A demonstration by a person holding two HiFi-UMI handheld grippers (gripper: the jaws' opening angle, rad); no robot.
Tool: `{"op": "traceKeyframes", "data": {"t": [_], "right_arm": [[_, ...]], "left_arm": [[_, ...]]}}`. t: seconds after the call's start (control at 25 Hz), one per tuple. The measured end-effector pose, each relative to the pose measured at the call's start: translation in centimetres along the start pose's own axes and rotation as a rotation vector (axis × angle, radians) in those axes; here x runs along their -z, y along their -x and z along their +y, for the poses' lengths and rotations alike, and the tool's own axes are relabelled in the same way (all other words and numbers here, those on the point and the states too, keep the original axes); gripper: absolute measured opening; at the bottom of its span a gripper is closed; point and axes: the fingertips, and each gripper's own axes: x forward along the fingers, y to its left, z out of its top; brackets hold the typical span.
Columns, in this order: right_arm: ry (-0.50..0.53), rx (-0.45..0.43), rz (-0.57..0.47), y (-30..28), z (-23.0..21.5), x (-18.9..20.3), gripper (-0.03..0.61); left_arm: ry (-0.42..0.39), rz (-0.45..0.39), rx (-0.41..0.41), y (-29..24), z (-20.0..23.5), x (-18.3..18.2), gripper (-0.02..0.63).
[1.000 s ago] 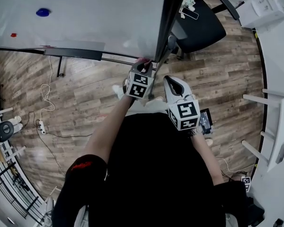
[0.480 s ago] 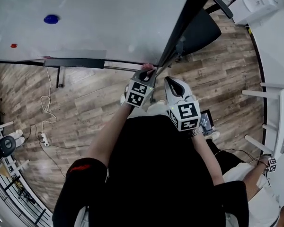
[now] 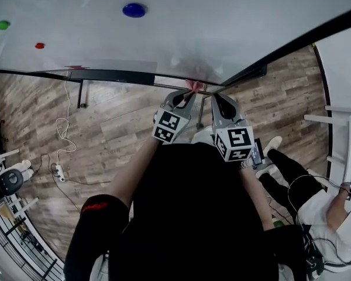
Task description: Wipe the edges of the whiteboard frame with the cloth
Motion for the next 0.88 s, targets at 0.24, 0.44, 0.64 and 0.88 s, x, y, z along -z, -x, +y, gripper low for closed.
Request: {"op": "traceKeyframes", "data": {"t": [0.24,0.44,0.64,0.88], "right_arm": [[-0.005,0.016,-0.09,-1.0,3.8,-3.6,0.002],[0.009,0.003,-0.141,-1.5,7.4,-6.0,0.002],[0.029,-0.008,-0.212,-2.7,9.6,-9.5,0.002],[0.057,0.004,-0.338,0.9,12.4,-14.3,0.002]], "left_arm": [[-0.005,-0.12,-0.071,7.7,4.9,-3.4,0.017],[-0.019,-0.224,-0.119,14.0,7.8,-6.5,0.017],[-0.011,-0.361,-0.158,18.5,10.0,-11.3,0.017],[-0.114,-0.474,-0.166,24.0,8.3,-16.0,0.017]]}}
